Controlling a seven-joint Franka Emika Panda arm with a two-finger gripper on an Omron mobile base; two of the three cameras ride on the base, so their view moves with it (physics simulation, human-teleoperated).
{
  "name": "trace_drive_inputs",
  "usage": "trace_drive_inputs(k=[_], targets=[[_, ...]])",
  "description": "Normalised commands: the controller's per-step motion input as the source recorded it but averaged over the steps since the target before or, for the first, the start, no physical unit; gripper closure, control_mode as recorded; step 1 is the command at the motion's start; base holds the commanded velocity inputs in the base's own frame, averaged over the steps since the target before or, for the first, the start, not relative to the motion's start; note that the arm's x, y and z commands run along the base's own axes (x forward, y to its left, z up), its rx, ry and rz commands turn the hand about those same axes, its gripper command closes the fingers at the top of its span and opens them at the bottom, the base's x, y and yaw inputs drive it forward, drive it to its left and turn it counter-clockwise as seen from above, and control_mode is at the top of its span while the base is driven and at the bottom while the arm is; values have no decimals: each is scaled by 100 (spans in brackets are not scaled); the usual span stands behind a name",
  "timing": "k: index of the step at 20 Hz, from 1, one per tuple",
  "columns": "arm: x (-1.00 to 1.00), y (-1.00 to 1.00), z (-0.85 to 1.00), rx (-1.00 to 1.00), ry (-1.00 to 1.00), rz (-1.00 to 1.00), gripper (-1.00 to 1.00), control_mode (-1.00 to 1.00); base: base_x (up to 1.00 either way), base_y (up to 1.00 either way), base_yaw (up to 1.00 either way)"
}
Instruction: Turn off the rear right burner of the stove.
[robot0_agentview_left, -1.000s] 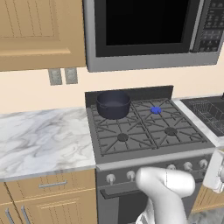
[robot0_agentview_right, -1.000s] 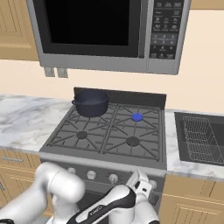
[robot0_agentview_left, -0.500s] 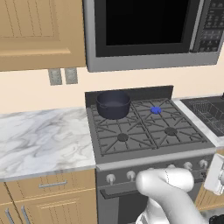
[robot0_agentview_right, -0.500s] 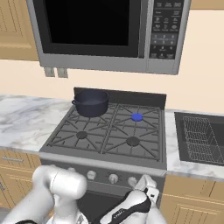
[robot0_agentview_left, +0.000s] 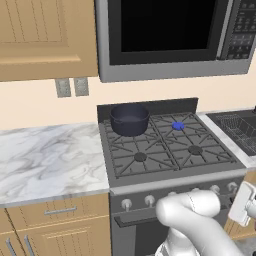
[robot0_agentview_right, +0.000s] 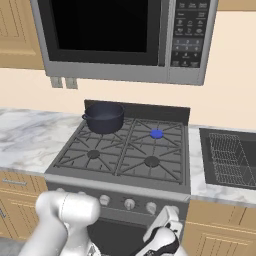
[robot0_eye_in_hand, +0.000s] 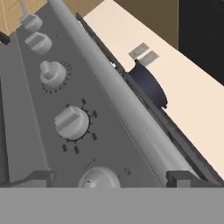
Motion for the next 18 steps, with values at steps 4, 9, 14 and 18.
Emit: trace_drive_inputs(k=[4,9,14,18], targets=[[16,0,0,0,-9,0,-100,-100,0,0,0],[26,0,0,0,-2,0,-100,-100,0,0,0],[13,4,-5,0,-1,0,-100,-100,0,0,0],[23,11,-9,0,0,0,-100,-100,0,0,0]])
